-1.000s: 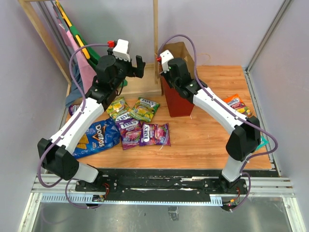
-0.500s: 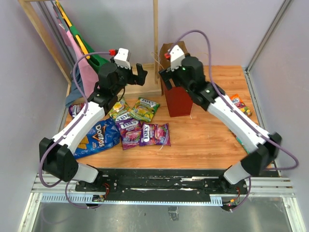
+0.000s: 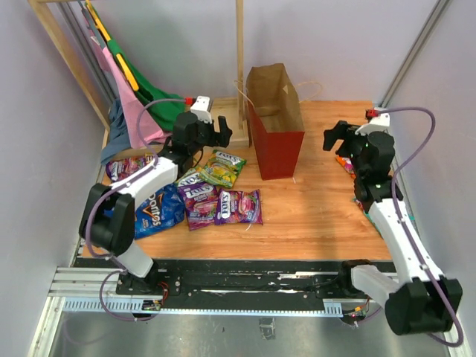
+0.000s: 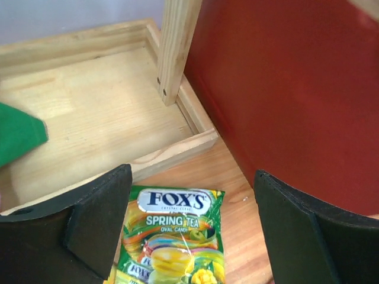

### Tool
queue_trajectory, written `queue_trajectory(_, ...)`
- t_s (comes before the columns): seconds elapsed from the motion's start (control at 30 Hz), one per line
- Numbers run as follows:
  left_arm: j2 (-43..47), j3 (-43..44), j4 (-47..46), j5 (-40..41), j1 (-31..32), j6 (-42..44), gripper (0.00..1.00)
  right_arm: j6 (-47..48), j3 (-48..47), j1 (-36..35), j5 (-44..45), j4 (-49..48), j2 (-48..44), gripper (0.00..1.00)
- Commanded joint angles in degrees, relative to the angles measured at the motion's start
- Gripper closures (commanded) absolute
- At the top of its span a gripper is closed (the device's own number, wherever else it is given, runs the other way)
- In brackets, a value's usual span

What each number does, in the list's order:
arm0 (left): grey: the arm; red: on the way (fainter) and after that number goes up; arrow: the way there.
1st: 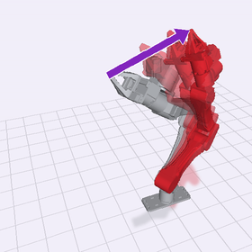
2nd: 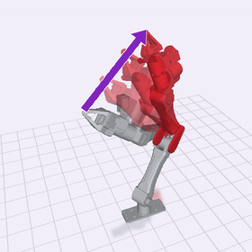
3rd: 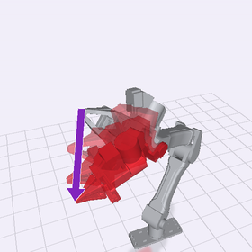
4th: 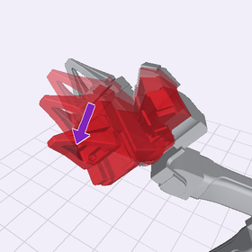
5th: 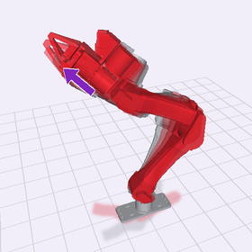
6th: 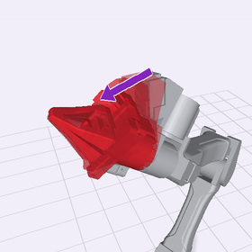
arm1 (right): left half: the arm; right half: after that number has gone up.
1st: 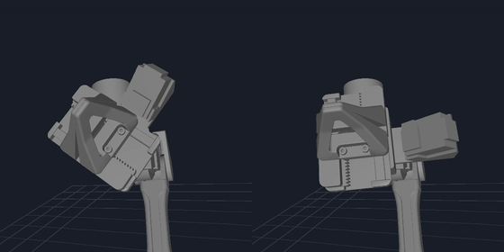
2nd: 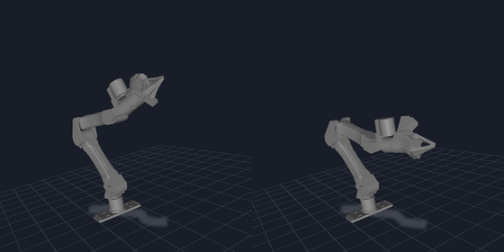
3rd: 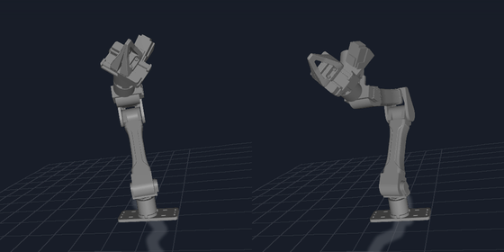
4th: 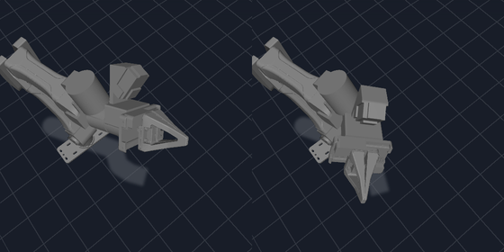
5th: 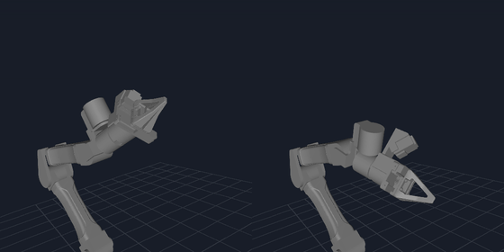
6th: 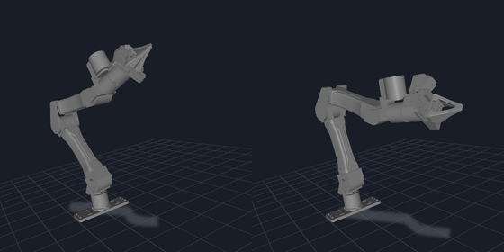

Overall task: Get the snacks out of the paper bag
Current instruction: Adjust the paper bag at the center of the board.

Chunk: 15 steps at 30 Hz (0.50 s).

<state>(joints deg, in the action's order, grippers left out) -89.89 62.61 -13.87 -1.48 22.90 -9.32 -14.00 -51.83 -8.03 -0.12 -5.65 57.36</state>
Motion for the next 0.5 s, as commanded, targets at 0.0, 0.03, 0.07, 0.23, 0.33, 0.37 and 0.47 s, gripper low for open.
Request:
queue_trajectory(0.0, -6.6, 1.6, -10.7, 2.9, -0.7, -3.8, 0.13, -13.5, 4.1, 6.1, -9.5, -10.0, 5.7, 0.16)
queue_trajectory(0.03, -8.8, 3.1, -11.1, 3.1, -0.7, -4.6, 0.14, -13.8, 3.7, 6.2, -10.4, -11.2, 8.4, 0.16)
queue_trajectory(0.07, -10.7, 4.5, -11.6, 3.1, -0.7, -5.4, 0.16, -14.3, 3.2, 6.1, -11.3, -12.8, 11.1, 0.16)
queue_trajectory(0.23, -18.6, 9.8, -14.3, 4.9, -0.7, -10.2, 0.19, -16.5, -3.1, 6.1, -15.7, -18.1, 27.2, 0.18)
queue_trajectory(0.33, -21.2, 11.7, -16.2, 5.1, -0.7, -13.0, 0.20, -17.8, -7.0, 5.8, -19.0, -21.0, 35.4, 0.18)
queue_trajectory(0.37, -22.0, 12.2, -17.1, 4.6, -0.6, -14.2, 0.20, -18.0, -8.0, 5.5, -19.6, -21.5, 37.1, 0.19)
queue_trajectory(0.47, -25.1, 15.8, -17.2, 2.7, -0.1, -17.0, 0.24, -18.7, -9.8, 4.0, -19.8, -23.3, 40.7, 0.18)
